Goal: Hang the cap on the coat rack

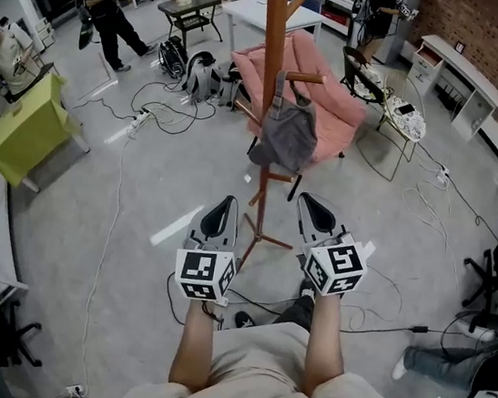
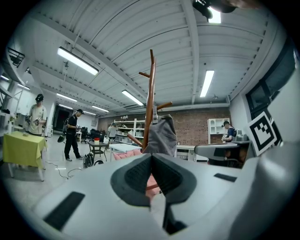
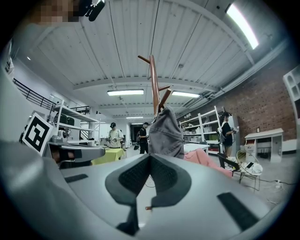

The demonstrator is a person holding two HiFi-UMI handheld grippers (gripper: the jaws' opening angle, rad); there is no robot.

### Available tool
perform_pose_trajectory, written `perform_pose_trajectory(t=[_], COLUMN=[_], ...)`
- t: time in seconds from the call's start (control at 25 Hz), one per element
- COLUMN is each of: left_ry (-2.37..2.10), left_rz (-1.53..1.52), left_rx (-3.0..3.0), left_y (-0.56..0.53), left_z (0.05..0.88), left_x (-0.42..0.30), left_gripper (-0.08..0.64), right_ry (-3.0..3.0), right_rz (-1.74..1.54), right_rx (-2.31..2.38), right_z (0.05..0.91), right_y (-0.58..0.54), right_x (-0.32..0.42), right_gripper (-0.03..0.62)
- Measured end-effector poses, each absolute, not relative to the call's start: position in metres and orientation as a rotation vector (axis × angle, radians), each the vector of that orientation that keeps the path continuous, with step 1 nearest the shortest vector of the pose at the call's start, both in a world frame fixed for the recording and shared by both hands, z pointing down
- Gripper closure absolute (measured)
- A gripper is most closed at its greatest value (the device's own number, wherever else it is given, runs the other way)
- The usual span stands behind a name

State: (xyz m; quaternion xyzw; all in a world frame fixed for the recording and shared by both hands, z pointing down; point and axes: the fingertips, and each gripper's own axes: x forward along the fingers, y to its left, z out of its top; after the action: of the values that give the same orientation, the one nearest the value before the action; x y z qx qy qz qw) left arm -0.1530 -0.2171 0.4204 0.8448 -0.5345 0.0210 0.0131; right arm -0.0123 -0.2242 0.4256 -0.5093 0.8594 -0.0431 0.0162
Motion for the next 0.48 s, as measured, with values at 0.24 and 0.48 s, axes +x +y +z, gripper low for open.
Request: perform_pose_trajectory(t=[0.24,0.48], left_ry=[-1.664,-1.669], left_rz=[0.065,0.064], left_rx=[2.634,2.625], left_y=[-0.2179,-0.2201], left_z=[0.4202,0.4220], left_x=[-0.1505,-0.1511], left_gripper=[0.552,0.551], right_ry=[2.666,2.662], right_rz=[-0.136,-0.142], right_rx=[-1.586,-1.588], right_z=[0.4256,0.4273], right_y=[-0.2257,-0.2281], right_x=[-0.0097,-0.0082], right_gripper=[0.589,0.589])
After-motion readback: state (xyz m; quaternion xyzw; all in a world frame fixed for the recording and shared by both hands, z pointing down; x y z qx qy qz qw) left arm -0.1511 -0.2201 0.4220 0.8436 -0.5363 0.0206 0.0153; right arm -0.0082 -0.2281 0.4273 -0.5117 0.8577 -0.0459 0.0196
